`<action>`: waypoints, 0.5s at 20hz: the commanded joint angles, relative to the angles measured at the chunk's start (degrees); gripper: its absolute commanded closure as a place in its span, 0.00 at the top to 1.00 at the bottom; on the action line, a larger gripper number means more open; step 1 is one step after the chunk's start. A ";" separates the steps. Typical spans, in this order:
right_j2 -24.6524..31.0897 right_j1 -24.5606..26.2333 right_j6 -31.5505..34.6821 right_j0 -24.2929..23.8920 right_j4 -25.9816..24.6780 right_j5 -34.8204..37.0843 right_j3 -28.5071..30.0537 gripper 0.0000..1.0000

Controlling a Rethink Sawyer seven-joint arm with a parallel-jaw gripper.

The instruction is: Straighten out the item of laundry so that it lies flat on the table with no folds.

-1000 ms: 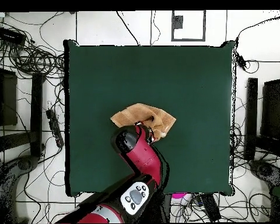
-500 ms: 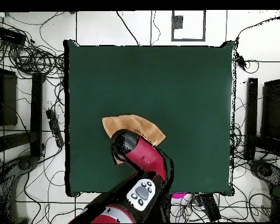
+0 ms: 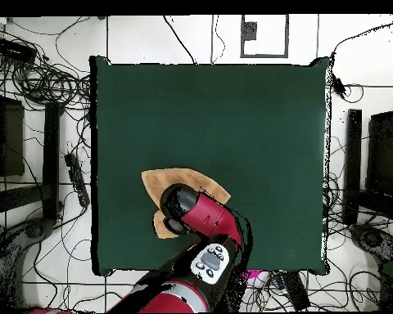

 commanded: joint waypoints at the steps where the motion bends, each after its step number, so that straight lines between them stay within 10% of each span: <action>1: 6.29 -0.07 8.92 2.47 -2.94 -2.31 -1.41 1.00; 10: 7.22 -8.10 9.57 1.24 -5.05 9.90 -1.77 1.00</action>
